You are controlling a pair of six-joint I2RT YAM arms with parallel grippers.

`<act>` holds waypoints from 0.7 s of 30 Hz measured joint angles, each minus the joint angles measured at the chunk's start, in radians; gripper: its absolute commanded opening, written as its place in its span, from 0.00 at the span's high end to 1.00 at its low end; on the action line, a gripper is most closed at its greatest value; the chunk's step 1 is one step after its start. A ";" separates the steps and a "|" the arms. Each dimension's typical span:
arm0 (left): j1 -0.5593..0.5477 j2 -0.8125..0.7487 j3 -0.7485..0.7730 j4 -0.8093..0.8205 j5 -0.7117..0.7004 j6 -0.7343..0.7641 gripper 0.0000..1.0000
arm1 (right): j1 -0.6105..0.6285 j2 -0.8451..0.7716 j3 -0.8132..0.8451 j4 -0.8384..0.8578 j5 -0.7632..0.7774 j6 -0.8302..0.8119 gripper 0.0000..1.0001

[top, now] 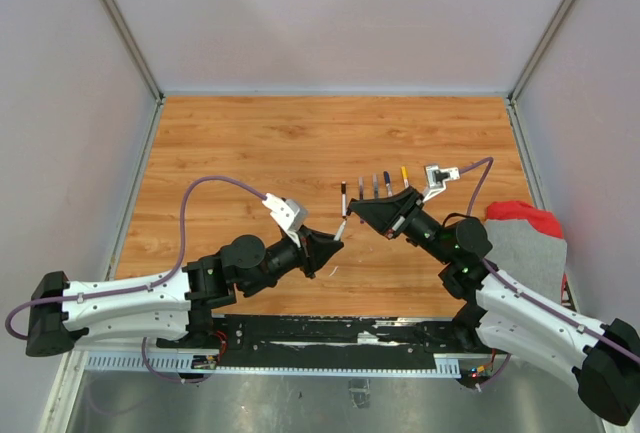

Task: Insert the pens into the pen caps
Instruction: Insert the pen cap onto the pen.

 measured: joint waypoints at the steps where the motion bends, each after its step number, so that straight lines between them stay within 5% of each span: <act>1: 0.000 -0.002 0.000 0.001 -0.001 0.000 1.00 | 0.000 0.000 0.000 -0.002 0.000 0.000 0.99; 21: 0.000 -0.008 -0.011 0.002 -0.011 0.000 0.99 | 0.021 0.007 0.000 -0.021 0.005 -0.003 0.99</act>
